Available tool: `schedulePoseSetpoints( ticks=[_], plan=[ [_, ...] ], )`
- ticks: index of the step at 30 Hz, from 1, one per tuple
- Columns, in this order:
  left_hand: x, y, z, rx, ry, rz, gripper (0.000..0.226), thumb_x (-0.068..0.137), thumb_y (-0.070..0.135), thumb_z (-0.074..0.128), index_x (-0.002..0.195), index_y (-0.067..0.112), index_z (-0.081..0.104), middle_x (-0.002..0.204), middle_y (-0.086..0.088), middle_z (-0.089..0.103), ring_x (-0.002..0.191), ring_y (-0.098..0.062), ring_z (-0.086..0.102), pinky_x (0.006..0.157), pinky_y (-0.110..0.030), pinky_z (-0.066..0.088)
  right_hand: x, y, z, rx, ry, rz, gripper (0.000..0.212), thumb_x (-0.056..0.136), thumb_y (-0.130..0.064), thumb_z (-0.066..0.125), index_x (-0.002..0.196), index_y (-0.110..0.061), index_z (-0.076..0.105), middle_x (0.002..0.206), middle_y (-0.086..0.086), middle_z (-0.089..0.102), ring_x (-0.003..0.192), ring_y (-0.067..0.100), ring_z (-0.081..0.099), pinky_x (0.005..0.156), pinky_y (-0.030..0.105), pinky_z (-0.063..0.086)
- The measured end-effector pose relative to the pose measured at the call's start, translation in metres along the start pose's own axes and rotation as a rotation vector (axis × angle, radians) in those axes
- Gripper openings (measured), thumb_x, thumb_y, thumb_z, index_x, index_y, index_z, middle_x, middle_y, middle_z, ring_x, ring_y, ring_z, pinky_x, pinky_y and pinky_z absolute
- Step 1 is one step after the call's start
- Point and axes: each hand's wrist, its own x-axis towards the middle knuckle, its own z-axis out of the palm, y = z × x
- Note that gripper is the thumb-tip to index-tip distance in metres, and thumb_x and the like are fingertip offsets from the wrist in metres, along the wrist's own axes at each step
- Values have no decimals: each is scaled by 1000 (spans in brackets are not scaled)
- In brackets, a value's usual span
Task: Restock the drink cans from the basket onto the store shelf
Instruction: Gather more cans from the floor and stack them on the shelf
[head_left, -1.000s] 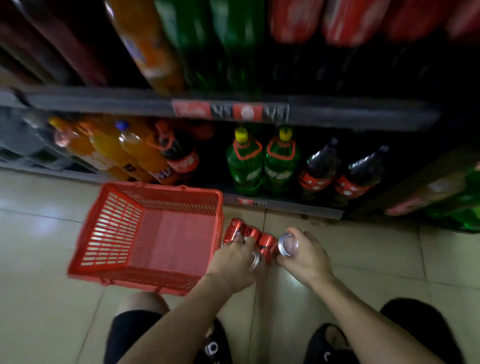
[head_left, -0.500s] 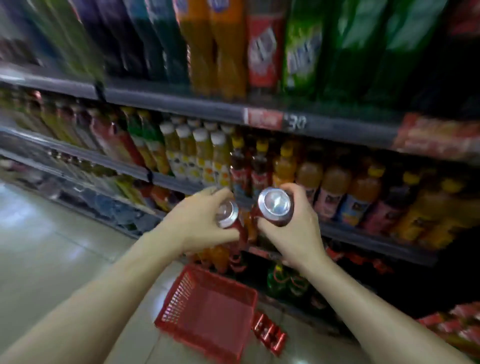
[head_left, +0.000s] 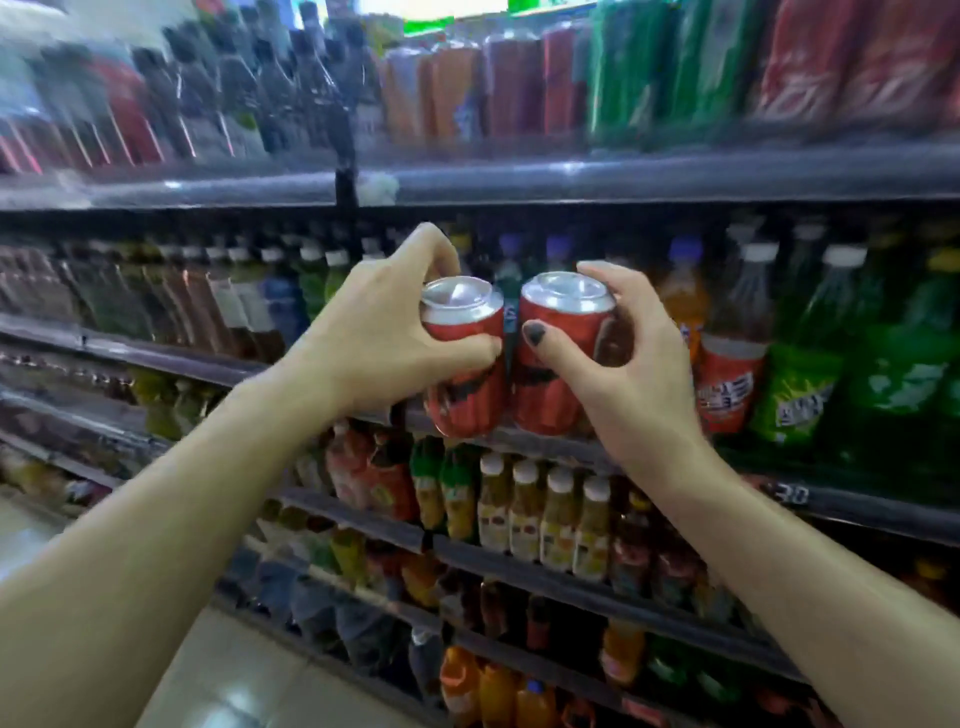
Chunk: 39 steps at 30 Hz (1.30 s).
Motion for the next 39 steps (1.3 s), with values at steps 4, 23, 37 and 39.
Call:
schedulePoseSetpoints(
  ticks=[4, 23, 37, 39],
  plan=[
    [43, -8, -36, -37, 90, 53, 44, 77, 42, 82, 104, 20, 54, 82, 7, 69, 74, -5, 62, 62, -17, 46, 51, -29, 13, 5, 81, -32, 51, 86, -38, 82, 130, -27, 59, 108, -16, 68, 96, -6, 66, 77, 7, 48],
    [226, -17, -98, -137, 300, 183, 70, 79, 71, 71, 123, 18, 60, 102, -3, 67, 75, -10, 60, 54, -20, 47, 238, -93, 35, -553, 182, -324, 55, 94, -52, 63, 131, -13, 51, 95, -4, 66, 86, 16, 63, 81, 37, 55],
    [307, -71, -56, -99, 54, 329, 60, 95, 62, 63, 131, 15, 57, 116, -3, 59, 108, -24, 58, 86, -35, 45, 267, -39, 70, -1224, 311, -312, 63, 104, -49, 48, 142, 0, 40, 136, 22, 49, 121, 37, 49, 93, 41, 40],
    [309, -71, -51, -123, 48, 332, 56, 96, 61, 62, 127, 14, 59, 110, -2, 61, 102, -24, 59, 83, -35, 47, 269, -38, 68, -1281, 339, -349, 63, 104, -49, 47, 137, 3, 43, 142, 23, 42, 120, 38, 50, 90, 41, 42]
  ],
)
